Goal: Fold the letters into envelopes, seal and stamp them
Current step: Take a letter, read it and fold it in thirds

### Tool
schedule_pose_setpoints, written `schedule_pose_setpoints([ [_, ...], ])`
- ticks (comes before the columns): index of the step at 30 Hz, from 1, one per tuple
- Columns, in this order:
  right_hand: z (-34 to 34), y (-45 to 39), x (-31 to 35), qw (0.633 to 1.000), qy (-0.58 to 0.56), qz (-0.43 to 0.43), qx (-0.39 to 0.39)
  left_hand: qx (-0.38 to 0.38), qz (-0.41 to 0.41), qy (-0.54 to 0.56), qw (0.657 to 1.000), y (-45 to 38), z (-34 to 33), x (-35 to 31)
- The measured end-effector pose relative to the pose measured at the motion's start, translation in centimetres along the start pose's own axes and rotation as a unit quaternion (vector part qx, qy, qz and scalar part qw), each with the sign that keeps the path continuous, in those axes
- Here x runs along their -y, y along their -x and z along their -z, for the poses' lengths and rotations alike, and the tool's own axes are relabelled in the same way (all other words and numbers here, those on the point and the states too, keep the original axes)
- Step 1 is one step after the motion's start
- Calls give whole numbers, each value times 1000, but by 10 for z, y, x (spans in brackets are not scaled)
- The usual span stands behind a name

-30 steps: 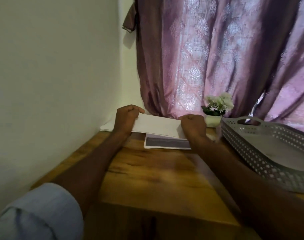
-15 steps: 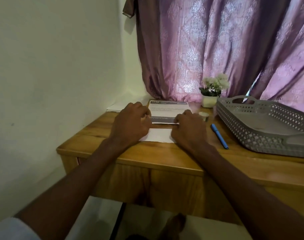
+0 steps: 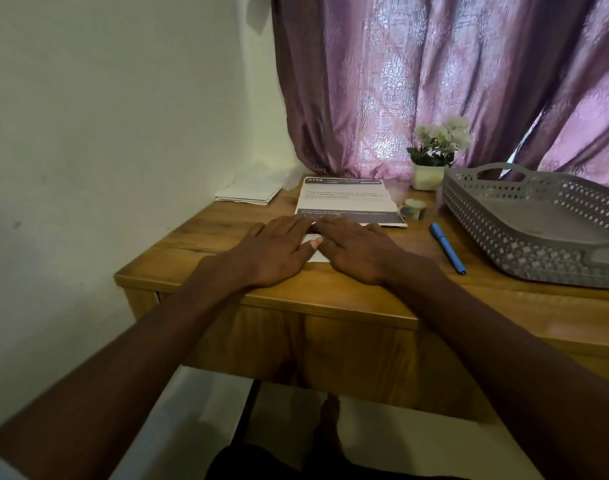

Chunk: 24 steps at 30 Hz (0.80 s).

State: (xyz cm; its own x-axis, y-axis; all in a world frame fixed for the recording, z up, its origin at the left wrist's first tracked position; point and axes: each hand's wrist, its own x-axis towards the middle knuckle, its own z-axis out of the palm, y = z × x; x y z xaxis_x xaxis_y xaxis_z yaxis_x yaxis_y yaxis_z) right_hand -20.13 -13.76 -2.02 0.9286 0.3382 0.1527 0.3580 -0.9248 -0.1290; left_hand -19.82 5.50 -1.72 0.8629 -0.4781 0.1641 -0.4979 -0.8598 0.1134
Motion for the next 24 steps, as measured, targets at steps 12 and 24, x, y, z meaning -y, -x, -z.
schedule_pose_setpoints([
  [12,-5,2,-5,995,39,-93,0,27,209,-39,977,12,-2,1],
  [24,2,28,7,964,-1,-236,-124,-68,194,-7,979,23,-1,-1],
])
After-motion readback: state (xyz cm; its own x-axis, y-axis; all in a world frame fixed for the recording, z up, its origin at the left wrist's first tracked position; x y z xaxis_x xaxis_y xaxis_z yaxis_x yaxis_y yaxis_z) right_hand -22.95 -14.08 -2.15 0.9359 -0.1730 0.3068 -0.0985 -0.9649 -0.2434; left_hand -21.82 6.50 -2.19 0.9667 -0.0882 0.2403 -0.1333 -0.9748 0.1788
